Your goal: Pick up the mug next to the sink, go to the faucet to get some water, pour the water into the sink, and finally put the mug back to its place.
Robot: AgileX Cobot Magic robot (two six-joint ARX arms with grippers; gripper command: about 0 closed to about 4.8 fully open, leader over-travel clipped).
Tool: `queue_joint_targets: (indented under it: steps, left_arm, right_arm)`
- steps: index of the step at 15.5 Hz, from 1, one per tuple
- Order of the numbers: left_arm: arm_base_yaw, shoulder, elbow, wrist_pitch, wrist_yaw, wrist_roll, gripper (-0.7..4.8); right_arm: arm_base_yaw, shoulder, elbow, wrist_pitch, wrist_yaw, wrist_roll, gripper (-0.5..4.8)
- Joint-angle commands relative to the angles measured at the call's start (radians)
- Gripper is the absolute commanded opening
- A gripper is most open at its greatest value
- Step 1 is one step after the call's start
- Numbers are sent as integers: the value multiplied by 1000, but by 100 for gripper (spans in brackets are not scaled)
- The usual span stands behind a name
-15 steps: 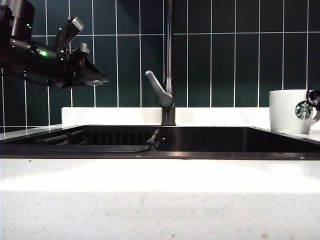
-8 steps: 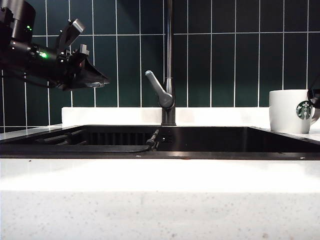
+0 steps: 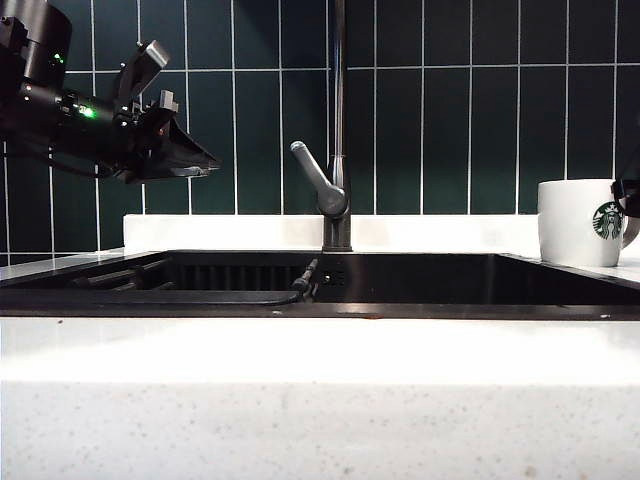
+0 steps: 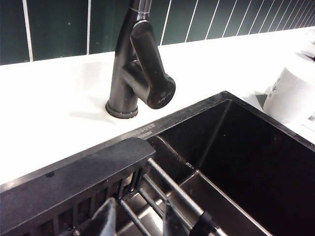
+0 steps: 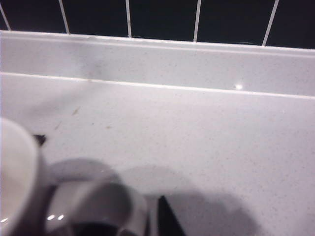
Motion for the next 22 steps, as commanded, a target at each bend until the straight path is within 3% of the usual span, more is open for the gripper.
queue_joint_targets:
  steps: [1, 4, 6, 15, 18, 22]
  left_arm:
    - [-2, -3, 2, 5, 31, -3, 120]
    - [-2, -3, 2, 5, 31, -3, 120]
    - [-2, -3, 2, 5, 31, -3, 120]
    - [-3, -3, 44, 5, 114, -62, 121]
    - [-3, 13, 144, -23, 116, -61, 122]
    - [-3, 82, 246, -56, 120, -59, 122]
  right_arm:
    - [1, 22, 18, 21, -2, 4, 118]
    - [0, 21, 21, 25, -2, 4, 30]
    - [0, 21, 21, 25, -2, 4, -1]
    - [4, -129, 22, 35, -28, 46, -1]
    - [66, -209, 59, -42, -73, 121, -1]
    - [219, -243, 182, -246, -90, 118, -1]
